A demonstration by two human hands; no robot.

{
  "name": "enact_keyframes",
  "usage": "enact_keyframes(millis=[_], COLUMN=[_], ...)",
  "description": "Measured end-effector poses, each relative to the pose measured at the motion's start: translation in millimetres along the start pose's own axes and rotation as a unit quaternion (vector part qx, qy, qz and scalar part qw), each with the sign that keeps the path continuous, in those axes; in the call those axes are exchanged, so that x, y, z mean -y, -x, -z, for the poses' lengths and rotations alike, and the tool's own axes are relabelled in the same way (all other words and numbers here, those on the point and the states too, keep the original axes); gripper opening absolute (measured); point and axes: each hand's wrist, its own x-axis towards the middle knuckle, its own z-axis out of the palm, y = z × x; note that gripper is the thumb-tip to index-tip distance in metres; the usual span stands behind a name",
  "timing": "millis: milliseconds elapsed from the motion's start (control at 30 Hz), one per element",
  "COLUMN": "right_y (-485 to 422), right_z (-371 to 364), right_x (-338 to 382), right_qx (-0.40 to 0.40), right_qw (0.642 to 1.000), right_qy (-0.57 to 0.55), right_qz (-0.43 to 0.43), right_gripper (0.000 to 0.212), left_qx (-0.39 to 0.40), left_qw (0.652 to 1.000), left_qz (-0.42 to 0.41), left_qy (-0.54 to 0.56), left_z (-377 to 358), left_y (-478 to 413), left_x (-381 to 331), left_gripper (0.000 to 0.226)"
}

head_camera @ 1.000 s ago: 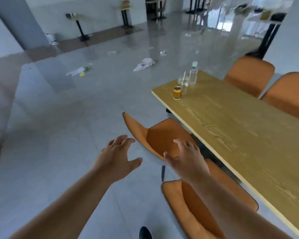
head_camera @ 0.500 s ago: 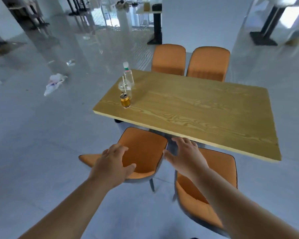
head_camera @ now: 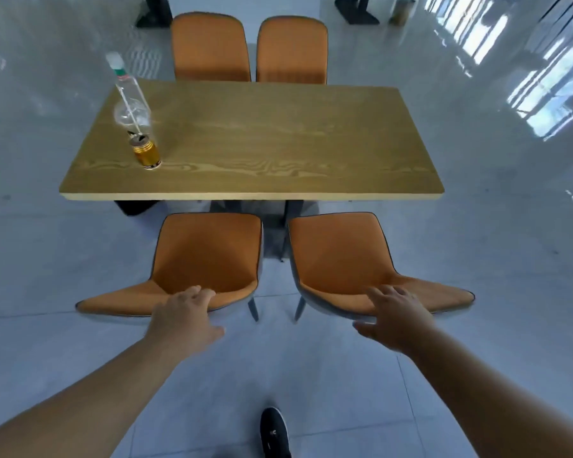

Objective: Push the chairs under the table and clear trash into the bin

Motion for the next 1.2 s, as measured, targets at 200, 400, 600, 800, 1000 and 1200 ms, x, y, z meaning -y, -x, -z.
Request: enact_keyframes(millis=[200, 400, 600, 800, 1000, 1200], right_y=[-37.7, -37.5, -41.3, -36.5, -46.1, -55.5], right_z=[-55.9, -55.4, -55.5, -56.5, -64.7, -56.9], right_x=[-27.4, -13.7, 59.9, 51.5, 57.2, 34.6], right_qx=[-0.045, -0.084, -0.161, -0.122, -0.158, -0.130], right_qw=[0.994, 0.989, 0.968, 0.969, 0.949, 0.964], right_qy=[0.103, 0.096, 0.014, -0.004, 0.013, 0.033], right_qz=[0.000, 0.074, 0.191, 0.217, 0.274, 0.230], right_gripper=[0.045, 0.019, 0.024, 0.021, 0.035, 0.028], left_qx=[-0.082, -0.135, -0.177, -0.188, -0.179, -0.165], left_qw=[0.993, 0.981, 0.957, 0.946, 0.948, 0.958], left_qz=[-0.038, -0.136, -0.230, -0.262, -0.262, -0.233], left_qy=[-0.075, -0.030, -0.019, 0.009, 0.009, -0.007], left_z=[-39.6, -45.3, -47.6, -49.3, -57.8, -52.7], left_y=[-42.1, -43.7, -44.4, -43.9, -47.4, -47.7], left_x=[19.6, 25.5, 12.2, 16.4, 21.5, 12.3], left_gripper=[0.043, 0.019, 0.030, 0.035, 0.039, 0.042])
